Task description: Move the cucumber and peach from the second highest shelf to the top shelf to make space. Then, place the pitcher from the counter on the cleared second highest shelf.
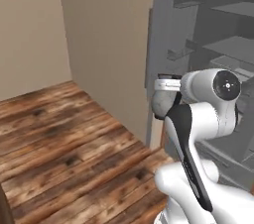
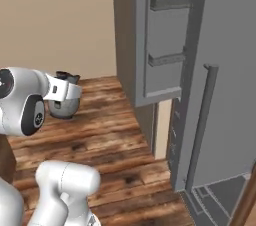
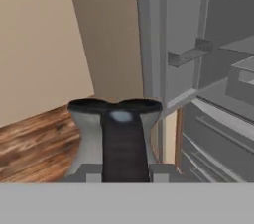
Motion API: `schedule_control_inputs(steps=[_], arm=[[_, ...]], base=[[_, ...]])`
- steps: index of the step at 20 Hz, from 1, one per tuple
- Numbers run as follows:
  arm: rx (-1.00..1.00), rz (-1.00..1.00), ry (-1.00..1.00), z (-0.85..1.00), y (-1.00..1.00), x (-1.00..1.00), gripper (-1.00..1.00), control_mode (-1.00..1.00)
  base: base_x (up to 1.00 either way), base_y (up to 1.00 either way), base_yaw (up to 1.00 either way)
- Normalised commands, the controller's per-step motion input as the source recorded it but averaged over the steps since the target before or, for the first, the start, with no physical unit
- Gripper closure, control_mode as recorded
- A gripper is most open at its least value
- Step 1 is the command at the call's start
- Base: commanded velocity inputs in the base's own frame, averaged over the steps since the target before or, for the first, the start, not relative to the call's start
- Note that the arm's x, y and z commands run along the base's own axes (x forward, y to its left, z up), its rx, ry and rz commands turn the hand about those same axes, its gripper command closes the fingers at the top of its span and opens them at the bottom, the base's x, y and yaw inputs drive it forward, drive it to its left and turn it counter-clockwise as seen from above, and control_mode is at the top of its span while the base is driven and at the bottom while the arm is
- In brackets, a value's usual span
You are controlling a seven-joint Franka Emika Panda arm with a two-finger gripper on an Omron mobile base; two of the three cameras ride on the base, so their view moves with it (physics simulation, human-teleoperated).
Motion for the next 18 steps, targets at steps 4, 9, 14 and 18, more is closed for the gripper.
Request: schedule_control_inputs(steps=[4,9,14,18], arm=[[0.0,0.0,0.0,0.0,0.0,0.0,1.0,1.0],[0.0,0.0,0.0,0.0,0.0,0.0,1.0,1.0],[0.0,0.0,0.0,0.0,0.0,0.0,1.0,1.0],[0.0,0.0,0.0,0.0,0.0,0.0,1.0,1.0]], base=[[0.52,0.0,-0.53],[0.6,0.01,-0.5],[0.56,0.04,-0.46],[0.6,0.1,-0.45]])
